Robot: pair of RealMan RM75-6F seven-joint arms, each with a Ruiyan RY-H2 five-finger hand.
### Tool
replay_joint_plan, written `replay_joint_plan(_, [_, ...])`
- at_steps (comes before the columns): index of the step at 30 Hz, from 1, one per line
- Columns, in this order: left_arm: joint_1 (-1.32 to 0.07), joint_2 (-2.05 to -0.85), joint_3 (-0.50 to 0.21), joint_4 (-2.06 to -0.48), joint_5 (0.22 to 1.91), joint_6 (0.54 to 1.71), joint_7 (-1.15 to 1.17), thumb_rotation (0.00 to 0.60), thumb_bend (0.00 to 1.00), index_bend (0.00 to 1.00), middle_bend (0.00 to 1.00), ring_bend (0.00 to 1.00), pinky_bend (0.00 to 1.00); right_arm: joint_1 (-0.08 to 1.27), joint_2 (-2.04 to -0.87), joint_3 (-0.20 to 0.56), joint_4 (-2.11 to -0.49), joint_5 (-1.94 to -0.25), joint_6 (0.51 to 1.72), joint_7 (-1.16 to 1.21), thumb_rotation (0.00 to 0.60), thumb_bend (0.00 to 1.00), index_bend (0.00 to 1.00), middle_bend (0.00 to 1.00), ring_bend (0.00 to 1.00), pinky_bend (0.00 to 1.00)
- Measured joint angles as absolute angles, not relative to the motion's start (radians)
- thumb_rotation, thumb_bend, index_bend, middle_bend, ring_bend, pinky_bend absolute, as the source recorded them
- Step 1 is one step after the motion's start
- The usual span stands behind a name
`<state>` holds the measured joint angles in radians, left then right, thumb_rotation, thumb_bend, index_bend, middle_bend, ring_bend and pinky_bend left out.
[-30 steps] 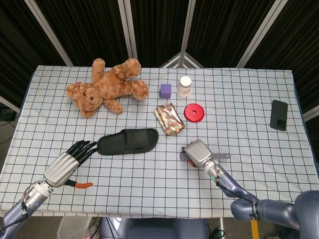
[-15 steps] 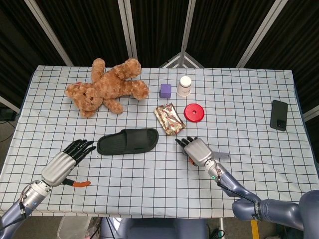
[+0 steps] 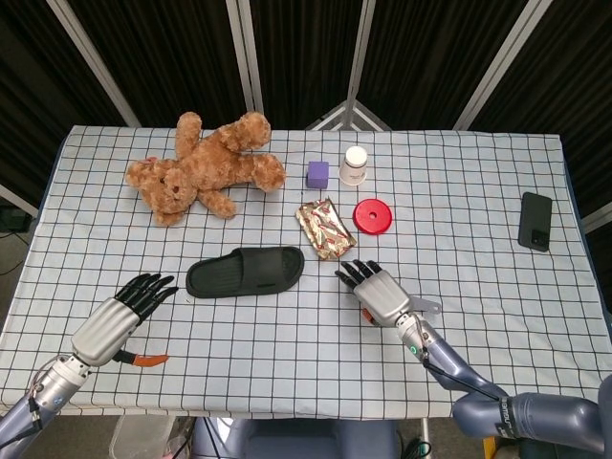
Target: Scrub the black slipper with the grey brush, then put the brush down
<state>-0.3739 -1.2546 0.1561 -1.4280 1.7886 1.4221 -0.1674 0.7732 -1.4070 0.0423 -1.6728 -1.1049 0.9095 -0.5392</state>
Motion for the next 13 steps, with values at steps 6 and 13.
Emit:
replay_joint_plan(6, [-0.305,-1.238,0.16,-1.452,1.724,1.445,-0.076,0.38,0.07,0.0,0.0,0.0,0.07,0.637,-1.304,-0.008,-1.813,-1.214,1.141,-0.513,0.6,0.44,0.0,0.0,0.0,0.0])
replay_joint_plan(13, [-0.231,-1.249,0.143,-1.457,1.673,1.499,0.059,0.405,0.07,0.0,0.0,0.0,0.07,0.329,-1.259,-0.137,-1.753,-1.393,1.538,-0.418,0.6,0.44,0.0,0.0,0.0,0.0])
